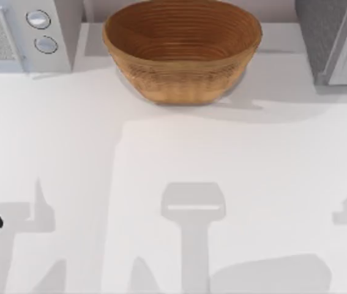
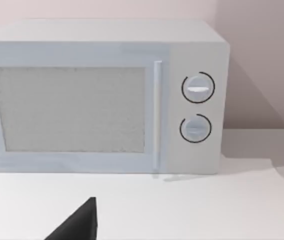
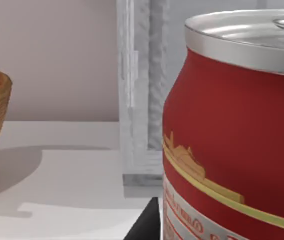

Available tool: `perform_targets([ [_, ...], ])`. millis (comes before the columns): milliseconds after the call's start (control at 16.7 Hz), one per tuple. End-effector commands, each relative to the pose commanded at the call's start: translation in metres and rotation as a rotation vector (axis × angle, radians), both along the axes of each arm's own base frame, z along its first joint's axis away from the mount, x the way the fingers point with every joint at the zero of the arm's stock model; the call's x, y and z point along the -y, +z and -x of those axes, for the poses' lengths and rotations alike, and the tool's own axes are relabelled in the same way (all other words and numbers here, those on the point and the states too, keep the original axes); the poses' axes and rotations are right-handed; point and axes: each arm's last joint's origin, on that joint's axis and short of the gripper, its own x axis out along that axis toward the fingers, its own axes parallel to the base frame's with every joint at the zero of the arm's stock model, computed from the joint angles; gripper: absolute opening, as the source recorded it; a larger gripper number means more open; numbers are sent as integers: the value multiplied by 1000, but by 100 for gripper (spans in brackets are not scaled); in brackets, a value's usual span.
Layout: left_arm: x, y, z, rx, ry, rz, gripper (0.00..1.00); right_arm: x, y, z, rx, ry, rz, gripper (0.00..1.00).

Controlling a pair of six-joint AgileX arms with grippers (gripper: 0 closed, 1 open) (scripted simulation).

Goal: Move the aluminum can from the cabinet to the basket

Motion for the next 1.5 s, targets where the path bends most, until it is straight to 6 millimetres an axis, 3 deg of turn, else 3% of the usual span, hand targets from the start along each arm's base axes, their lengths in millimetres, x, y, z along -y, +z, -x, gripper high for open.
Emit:
perform_targets([
  [240, 0, 0, 0, 0, 0, 0, 100, 4, -33, 0, 37, 3, -4, 0],
  [660, 0, 0, 0, 0, 0, 0, 100, 4, -35, 0, 28, 5, -6, 0],
  [840, 0, 0, 0, 0, 0, 0, 100, 1, -9, -2, 57, 8, -5, 0],
  [1080, 0, 0, 0, 0, 0, 0, 100, -10, 51, -21, 88, 8, -8, 0],
  [1260, 0, 0, 0, 0, 0, 0, 100, -28, 99, -58, 92, 5, -11, 0],
  [1500, 0, 0, 0, 0, 0, 0, 100, -78, 141, -137, 80, 1, -13, 0],
])
